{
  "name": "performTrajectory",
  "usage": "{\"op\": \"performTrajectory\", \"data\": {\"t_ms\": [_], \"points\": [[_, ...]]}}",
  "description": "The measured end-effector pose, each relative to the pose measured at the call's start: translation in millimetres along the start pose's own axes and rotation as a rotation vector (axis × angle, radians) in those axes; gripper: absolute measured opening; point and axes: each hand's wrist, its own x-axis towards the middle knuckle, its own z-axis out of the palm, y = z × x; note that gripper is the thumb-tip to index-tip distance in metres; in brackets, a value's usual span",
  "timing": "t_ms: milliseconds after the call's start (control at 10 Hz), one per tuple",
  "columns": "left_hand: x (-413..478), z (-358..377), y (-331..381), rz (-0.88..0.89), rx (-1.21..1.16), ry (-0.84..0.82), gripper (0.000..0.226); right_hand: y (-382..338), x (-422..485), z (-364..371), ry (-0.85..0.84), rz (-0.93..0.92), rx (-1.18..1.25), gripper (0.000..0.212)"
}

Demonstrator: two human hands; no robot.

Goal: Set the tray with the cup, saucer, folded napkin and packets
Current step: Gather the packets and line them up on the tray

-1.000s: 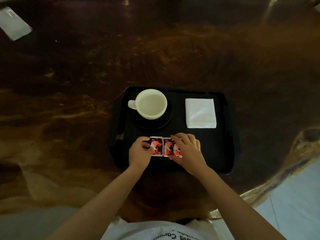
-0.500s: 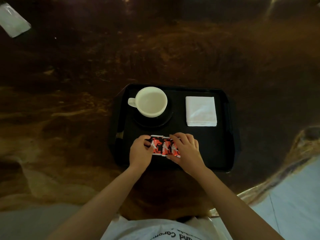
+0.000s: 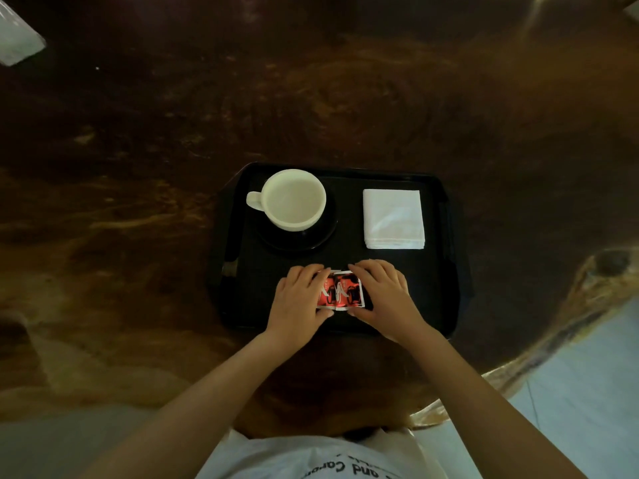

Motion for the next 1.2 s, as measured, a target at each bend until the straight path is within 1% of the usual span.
{"op": "performTrajectory", "data": {"t_ms": [100,300,500,1200], "points": [[3.8,1.8,-2.2,-0.002,0.026,-0.012,0.068,4.6,0.7,0.4,0.029,0.012,-0.014,0.072],[5.4,1.9,-3.6,0.003,0.032,-0.024,0.065,8.3,-0.4,3.3,0.056,0.027,-0.037,0.073],[5.2,1.2,-2.9,0.001,0.021,-0.019,0.064,8.9,-1.4,1.4,0.045,0.007,-0.025,0.071],[4.3,2.2,-4.3,0.01,0.008,0.003,0.065,7.6,-1.4,0.1,0.018,0.015,-0.024,0.075]]}}
